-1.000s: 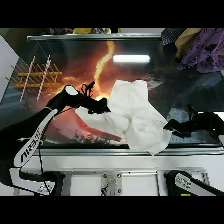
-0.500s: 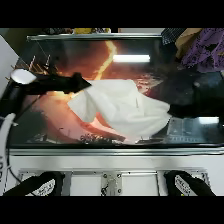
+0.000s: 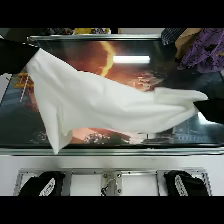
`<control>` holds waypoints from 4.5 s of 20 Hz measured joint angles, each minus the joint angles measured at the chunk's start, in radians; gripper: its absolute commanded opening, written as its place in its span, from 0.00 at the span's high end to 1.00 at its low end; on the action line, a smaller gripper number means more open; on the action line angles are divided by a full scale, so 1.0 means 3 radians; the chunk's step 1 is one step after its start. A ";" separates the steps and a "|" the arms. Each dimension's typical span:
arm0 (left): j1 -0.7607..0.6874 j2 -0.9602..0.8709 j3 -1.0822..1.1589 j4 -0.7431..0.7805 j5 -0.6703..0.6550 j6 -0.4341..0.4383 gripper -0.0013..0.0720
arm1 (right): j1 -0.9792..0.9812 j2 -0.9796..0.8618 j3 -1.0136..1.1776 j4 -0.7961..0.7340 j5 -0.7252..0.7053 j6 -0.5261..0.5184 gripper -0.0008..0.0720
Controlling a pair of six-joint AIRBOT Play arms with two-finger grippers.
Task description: Fold the clothes and pants, and hang the long-sleeved shirts on hangers.
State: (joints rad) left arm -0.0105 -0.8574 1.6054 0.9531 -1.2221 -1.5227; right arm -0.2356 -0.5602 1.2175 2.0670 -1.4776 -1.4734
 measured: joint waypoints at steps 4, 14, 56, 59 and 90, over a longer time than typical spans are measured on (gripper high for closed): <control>-0.0172 -0.0458 0.0053 0.0331 -0.0182 -0.0086 0.95 | 0.0014 -0.0074 -0.0244 0.0014 -0.0108 0.0186 0.96; -0.0347 -0.2546 0.0350 0.0261 -0.0205 -0.0315 0.05 | 0.0254 -0.1445 -0.0874 -0.0009 0.1329 -0.0045 0.96; -0.1347 -0.0755 -0.0832 0.2069 0.0089 -0.0881 0.95 | 0.0600 -0.1403 -0.0158 -0.0005 0.1260 -0.0338 0.96; -0.1287 -0.0295 -0.0776 0.1961 -0.0037 -0.0863 0.95 | 0.0626 -0.1188 -0.0046 -0.0006 0.1007 -0.0249 0.96; -0.1715 -0.0706 -0.2246 0.0483 0.0624 -0.0788 0.06 | 0.0946 -0.1277 -0.2035 0.0161 0.1779 -0.0121 0.35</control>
State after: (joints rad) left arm -0.5251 -1.0691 0.9318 1.0981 -1.0348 -1.7592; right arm 0.0483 -0.9432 0.6071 2.1155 -0.9440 -1.5097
